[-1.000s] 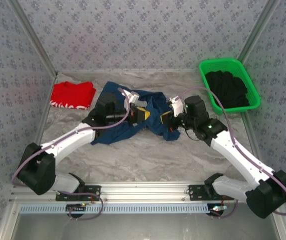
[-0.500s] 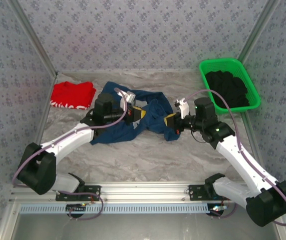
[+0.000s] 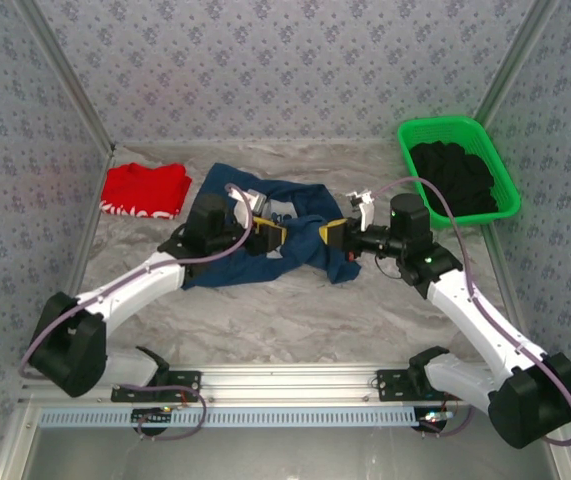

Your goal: Fold the inside-out t-shirt

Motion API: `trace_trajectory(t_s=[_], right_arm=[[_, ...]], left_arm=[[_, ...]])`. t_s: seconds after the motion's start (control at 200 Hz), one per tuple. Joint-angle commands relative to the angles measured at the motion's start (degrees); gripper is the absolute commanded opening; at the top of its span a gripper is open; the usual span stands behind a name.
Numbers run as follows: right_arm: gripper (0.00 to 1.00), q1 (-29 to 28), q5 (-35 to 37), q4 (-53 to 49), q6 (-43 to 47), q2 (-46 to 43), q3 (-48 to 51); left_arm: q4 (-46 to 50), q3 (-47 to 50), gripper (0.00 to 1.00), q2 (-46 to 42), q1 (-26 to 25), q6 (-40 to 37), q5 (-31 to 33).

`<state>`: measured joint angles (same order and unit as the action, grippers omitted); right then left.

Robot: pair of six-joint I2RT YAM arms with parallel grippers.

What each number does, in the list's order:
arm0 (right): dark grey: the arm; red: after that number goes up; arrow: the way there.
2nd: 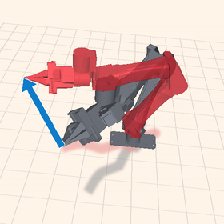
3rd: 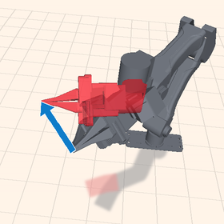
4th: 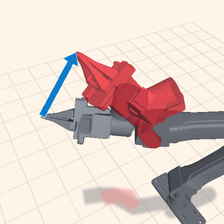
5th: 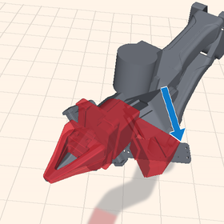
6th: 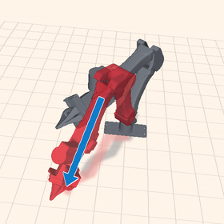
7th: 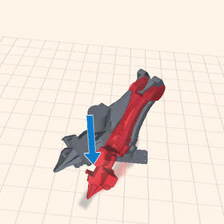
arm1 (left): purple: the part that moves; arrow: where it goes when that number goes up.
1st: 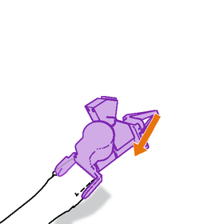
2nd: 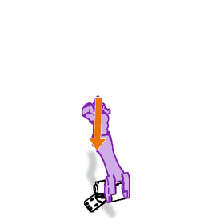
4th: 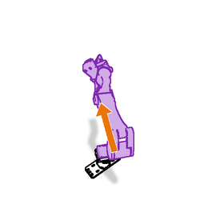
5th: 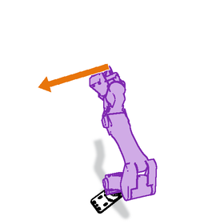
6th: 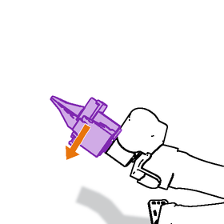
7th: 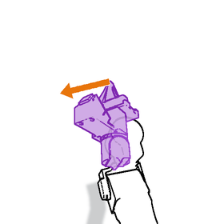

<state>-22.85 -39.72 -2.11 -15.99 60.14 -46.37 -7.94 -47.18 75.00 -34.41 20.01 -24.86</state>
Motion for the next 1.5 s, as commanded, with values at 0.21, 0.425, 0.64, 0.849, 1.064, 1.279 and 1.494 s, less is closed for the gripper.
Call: trace_trajectory(t_s=[0.21,0.425,0.64,0.849,1.064,1.279,1.494], right_arm=[[0.00,-0.5,-0.6,4.7,-2.9,1.9,0.4],[0.00,-0.7,-1.1,5.5,-3.7,2.2,0.4],[0.00,-0.9,-1.2,3.0,-2.3,1.8,0.3],[0.00,-0.9,-1.5,0.6,-0.1,1.6,0.2],[0.00,-0.9,-2.3,-3.5,2.8,1.3,0.2],[0.00,-0.7,20.3,-17.0,8.9,-0.3,-3.7],[0.13,-3.2,29.6,-19.5,8.3,3.8,-7.8]], left_arm=[[7.0,2.9,0.50,-7.5,-7.8,2.7,12.2],[1.4,-1.5,0.48,0.2,-7.9,3.9,7.1],[6.6,-8.5,0.59,4.9,-7.9,-4.7,12.7],[8.1,-11.2,0.60,7.1,-7.9,-8.8,13.7],[8.3,-15.6,0.41,11.0,-7.9,-11.9,8.6],[15.2,-20.4,0.00,7.6,-6.0,-8.7,-3.1],[16.5,-21.6,0.00,5.5,-3.8,7.3,-17.2]])
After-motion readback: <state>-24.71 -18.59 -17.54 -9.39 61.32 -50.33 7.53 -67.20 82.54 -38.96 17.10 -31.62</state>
